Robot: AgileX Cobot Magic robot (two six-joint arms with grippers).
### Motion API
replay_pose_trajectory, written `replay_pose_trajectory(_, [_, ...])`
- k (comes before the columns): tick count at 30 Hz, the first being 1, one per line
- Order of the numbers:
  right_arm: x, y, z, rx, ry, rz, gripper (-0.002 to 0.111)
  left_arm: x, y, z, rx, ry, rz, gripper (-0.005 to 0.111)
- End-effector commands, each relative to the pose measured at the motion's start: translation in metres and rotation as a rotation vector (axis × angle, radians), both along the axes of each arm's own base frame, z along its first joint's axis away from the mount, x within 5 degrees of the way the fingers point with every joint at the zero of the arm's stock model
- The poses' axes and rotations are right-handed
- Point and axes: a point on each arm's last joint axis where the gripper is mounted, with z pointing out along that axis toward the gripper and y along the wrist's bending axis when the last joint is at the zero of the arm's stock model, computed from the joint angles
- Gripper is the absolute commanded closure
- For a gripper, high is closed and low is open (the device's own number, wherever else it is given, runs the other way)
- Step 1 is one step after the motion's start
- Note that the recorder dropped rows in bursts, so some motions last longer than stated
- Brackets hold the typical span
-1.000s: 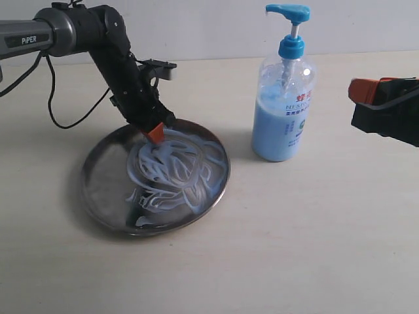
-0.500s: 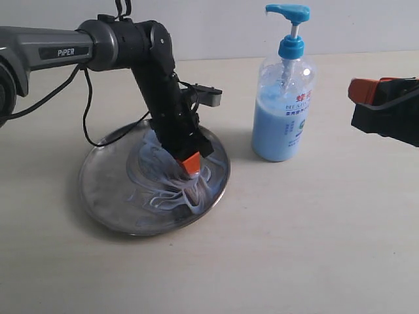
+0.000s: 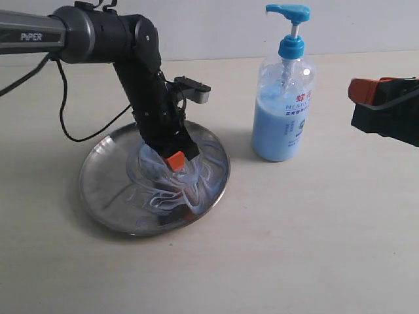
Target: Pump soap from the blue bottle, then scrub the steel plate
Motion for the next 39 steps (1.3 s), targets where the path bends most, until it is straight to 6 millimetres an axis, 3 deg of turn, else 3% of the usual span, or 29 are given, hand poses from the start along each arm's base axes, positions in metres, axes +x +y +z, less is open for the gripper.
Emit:
replay_pose_trajectory(1, [-0.001, 0.000, 0.001, -0.008, -0.020, 0.003, 0.068, -0.016, 0.005, 0.026, -0.093, -0.064, 0.026, 0.107])
replay_pose_trajectory(5, [-0.001, 0.000, 0.001, -0.008, -0.018, 0.003, 0.068, -0.038, 0.022, 0.039, -0.140, -0.139, 0.083, 0.107])
replay_pose_trajectory(8, [-0.001, 0.000, 0.001, -0.002, -0.016, 0.001, 0.068, -0.044, 0.036, 0.053, -0.197, -0.190, 0.134, 0.107])
replay_pose_trajectory(16, [-0.001, 0.000, 0.001, -0.002, -0.016, 0.001, 0.068, -0.074, 0.071, 0.084, -0.510, -0.252, 0.197, 0.107])
replay_pose_trajectory(26, [-0.001, 0.000, 0.001, 0.000, -0.016, 0.000, 0.068, -0.111, 0.083, 0.102, -0.642, -0.335, 0.242, 0.107])
replay_pose_trajectory(39, [-0.001, 0.000, 0.001, 0.000, -0.016, 0.000, 0.068, -0.145, 0.096, 0.159, -0.759, -0.462, 0.236, 0.107])
